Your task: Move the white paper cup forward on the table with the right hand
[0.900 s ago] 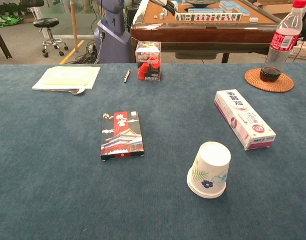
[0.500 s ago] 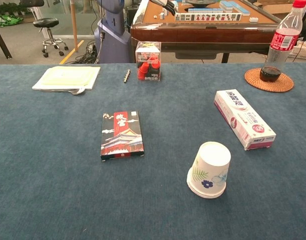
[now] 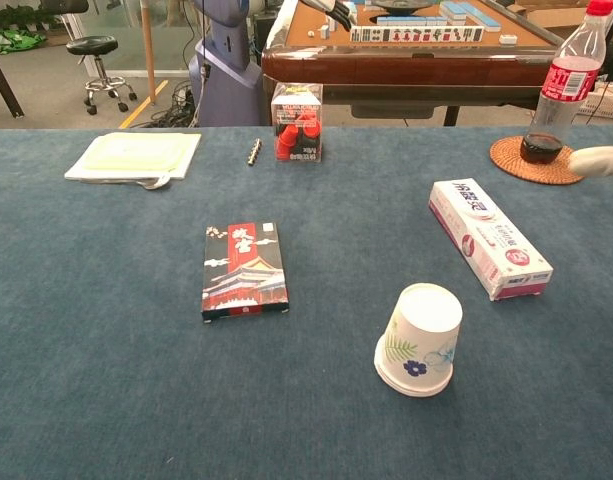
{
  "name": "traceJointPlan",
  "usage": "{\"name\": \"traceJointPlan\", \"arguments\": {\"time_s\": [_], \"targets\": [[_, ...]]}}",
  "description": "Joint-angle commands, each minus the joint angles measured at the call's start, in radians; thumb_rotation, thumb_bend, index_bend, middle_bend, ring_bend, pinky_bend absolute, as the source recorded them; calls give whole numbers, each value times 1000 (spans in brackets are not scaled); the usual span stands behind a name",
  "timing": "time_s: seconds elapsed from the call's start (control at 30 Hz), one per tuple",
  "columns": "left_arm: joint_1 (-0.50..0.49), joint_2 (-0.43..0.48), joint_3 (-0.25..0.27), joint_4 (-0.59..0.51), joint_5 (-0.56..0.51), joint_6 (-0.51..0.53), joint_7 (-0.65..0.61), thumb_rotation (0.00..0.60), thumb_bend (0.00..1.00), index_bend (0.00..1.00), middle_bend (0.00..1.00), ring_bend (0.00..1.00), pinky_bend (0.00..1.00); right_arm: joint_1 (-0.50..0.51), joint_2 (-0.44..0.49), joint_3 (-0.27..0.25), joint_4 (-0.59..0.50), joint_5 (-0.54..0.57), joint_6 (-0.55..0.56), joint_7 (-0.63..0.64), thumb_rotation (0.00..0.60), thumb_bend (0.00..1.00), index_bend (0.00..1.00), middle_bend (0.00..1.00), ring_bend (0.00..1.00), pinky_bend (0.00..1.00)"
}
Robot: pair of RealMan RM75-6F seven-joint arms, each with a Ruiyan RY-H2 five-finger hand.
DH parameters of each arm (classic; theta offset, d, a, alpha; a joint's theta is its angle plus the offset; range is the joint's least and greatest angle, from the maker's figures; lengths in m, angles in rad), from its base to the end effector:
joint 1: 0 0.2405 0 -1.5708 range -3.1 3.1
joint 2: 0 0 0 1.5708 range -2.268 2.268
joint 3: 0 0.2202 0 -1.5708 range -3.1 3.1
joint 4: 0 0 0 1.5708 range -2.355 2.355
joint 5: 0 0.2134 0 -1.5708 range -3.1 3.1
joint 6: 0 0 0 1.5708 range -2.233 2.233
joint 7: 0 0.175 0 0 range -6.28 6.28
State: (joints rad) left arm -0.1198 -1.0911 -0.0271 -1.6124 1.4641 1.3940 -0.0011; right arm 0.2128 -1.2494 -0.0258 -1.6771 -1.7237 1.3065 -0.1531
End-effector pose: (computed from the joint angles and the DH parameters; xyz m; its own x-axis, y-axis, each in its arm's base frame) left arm -0.2899 0.2140 0.1330 0.4165 0.0990 0.9037 0.9083 -0.0031 -0.4183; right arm -0.2011 -0.2075 0.0474 0.4328 -0.1693 0.8855 -0.8574 -0.3806 0.3463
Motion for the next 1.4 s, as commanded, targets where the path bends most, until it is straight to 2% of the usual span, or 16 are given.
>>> {"name": "traceJointPlan", "arguments": {"time_s": [0.03, 0.27, 0.7, 1.4], "targets": [[-2, 3, 2, -2, 1, -5, -3, 600, 163, 537, 503, 517, 610, 31, -46, -4, -20, -19, -40, -54, 600, 0, 0, 1, 12, 174], [1, 15, 1, -8, -11, -7, -11, 600, 162, 537, 503, 517, 610, 73, -127, -1, -27, -30, -94, -132, 600, 0, 0, 0, 0, 148], [5, 38, 2, -22, -19, -9, -31, 600, 162, 537, 503, 517, 610, 149, -215, 14, -7, -32, -172, -215, 600, 0, 0, 0, 0, 146], [8, 50, -5, -27, -32, -5, -43, 600, 163, 538, 503, 517, 610, 228, -330, 46, 88, 86, -263, -263, 600, 0, 0, 0, 0, 146]]}}
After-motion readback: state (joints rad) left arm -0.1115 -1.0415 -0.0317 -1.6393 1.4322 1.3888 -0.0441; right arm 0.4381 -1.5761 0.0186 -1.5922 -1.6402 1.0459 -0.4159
